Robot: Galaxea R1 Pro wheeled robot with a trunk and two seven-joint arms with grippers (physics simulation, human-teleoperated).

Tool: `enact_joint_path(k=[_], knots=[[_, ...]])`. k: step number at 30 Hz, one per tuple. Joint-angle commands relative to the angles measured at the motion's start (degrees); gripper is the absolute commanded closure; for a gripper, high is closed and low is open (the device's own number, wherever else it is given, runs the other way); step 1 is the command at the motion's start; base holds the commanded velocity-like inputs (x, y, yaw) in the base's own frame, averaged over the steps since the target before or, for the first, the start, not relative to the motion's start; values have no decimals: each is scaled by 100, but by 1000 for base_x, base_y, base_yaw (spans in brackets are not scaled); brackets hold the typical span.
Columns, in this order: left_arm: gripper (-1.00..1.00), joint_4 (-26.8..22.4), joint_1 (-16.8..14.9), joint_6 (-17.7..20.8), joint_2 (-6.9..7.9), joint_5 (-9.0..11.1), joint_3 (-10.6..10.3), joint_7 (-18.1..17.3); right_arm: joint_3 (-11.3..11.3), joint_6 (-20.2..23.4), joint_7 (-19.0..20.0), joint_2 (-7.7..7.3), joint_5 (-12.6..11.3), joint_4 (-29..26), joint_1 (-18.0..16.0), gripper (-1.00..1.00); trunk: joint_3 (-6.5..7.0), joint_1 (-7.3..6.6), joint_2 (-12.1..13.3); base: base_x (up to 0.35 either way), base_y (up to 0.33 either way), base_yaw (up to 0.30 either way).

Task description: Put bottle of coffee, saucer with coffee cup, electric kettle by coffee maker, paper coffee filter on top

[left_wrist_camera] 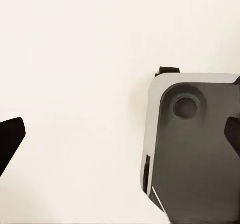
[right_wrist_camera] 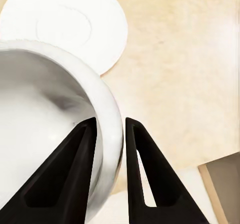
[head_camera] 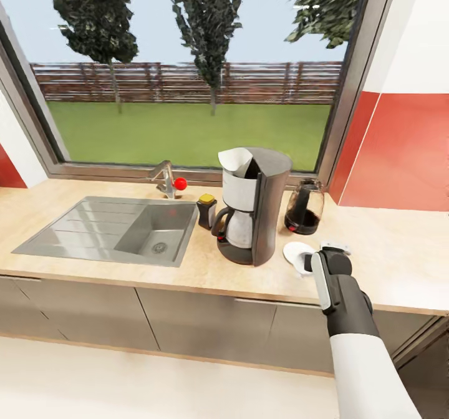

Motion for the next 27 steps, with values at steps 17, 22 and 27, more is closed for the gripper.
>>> enact_joint_path(k=[17, 22, 27], knots=[[-100, 748, 11, 41, 251, 48, -88, 934, -145, 12, -8, 20, -699, -27, -7, 100, -12, 3, -12, 1, 0, -11], [-100, 912, 25, 51, 246, 45, -95, 969, -149, 11, -2, 13, -919, -41, -7, 100, -12, 3, -12, 107, 0, 0], [-100, 908, 73, 23, 208, 68, -64, 943, -145, 8, 6, -27, -970, -13, -4, 100, -12, 3, -12, 156, 0, 0]])
